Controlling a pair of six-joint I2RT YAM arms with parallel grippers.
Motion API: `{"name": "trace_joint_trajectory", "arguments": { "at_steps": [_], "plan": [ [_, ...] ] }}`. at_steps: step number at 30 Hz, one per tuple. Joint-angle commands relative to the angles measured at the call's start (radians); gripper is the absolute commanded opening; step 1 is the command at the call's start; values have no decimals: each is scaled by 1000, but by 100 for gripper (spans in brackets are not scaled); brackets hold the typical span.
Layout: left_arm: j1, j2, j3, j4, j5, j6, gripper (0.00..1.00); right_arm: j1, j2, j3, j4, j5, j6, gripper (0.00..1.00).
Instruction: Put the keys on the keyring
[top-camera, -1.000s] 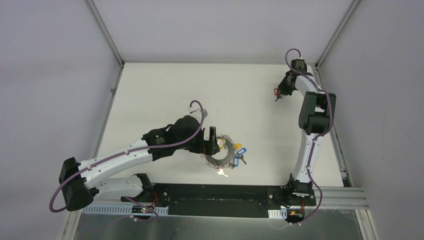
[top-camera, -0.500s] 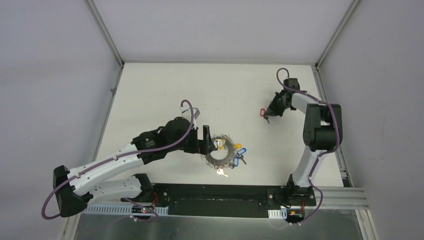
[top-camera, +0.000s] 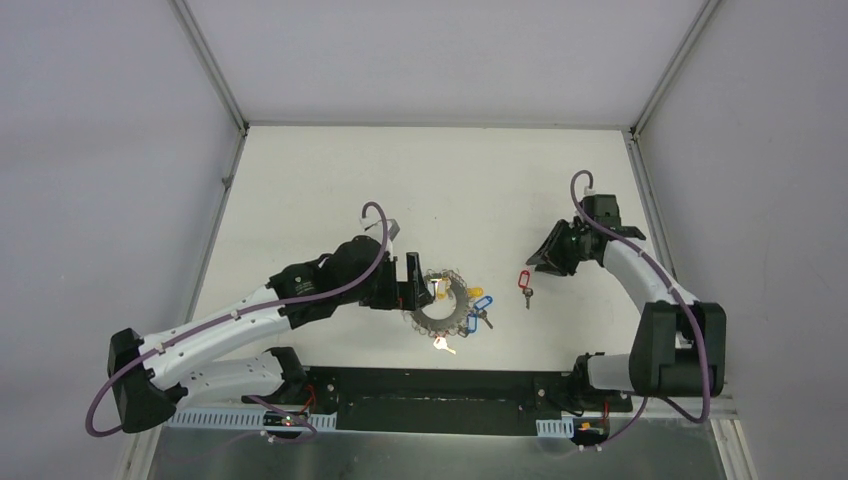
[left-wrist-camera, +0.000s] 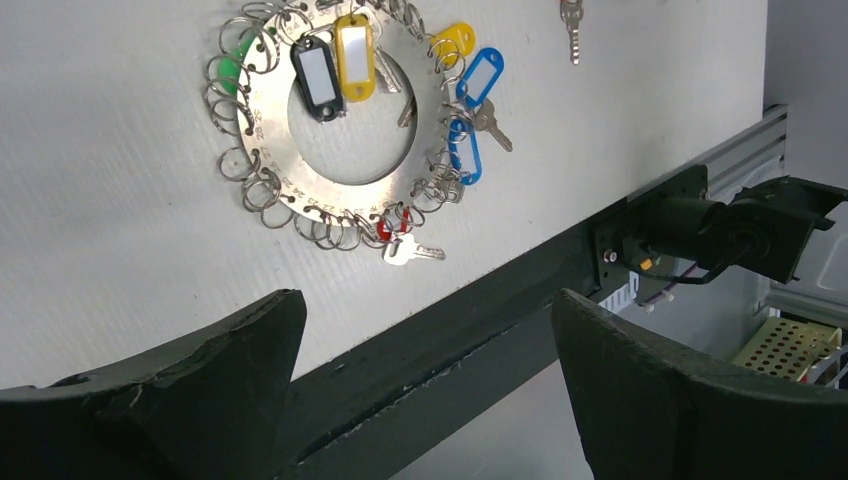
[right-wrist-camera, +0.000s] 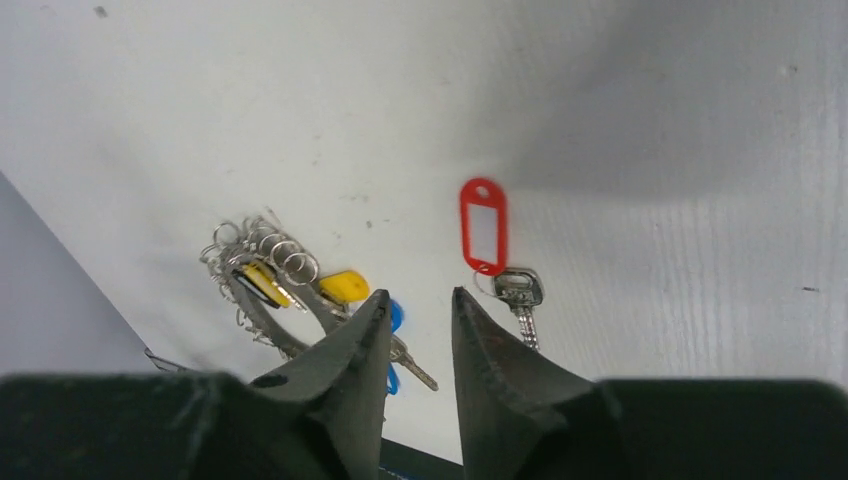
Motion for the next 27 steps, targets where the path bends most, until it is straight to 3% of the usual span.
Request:
{"name": "trace_joint_trajectory", "arguments": {
  "at_steps": [1,5,13,19,27],
  "plan": [
    [15,68,15,8,77,-33,97,6,-101,60,-30,-68,-28,38],
    [54,141,30,29,158,-41,94,43,-93,78,-38,-133,-65,56],
    [178,181,-97,190,301,-137,94,336,-39,82,-37,-69,-31,65],
    [247,80,-280,385,316,-320,93,517,101,116,-29,-35,-18,66],
    [247,6,-325,317,280,-369,91,623,285,195,-42,-23,-30,64]
  ]
}}
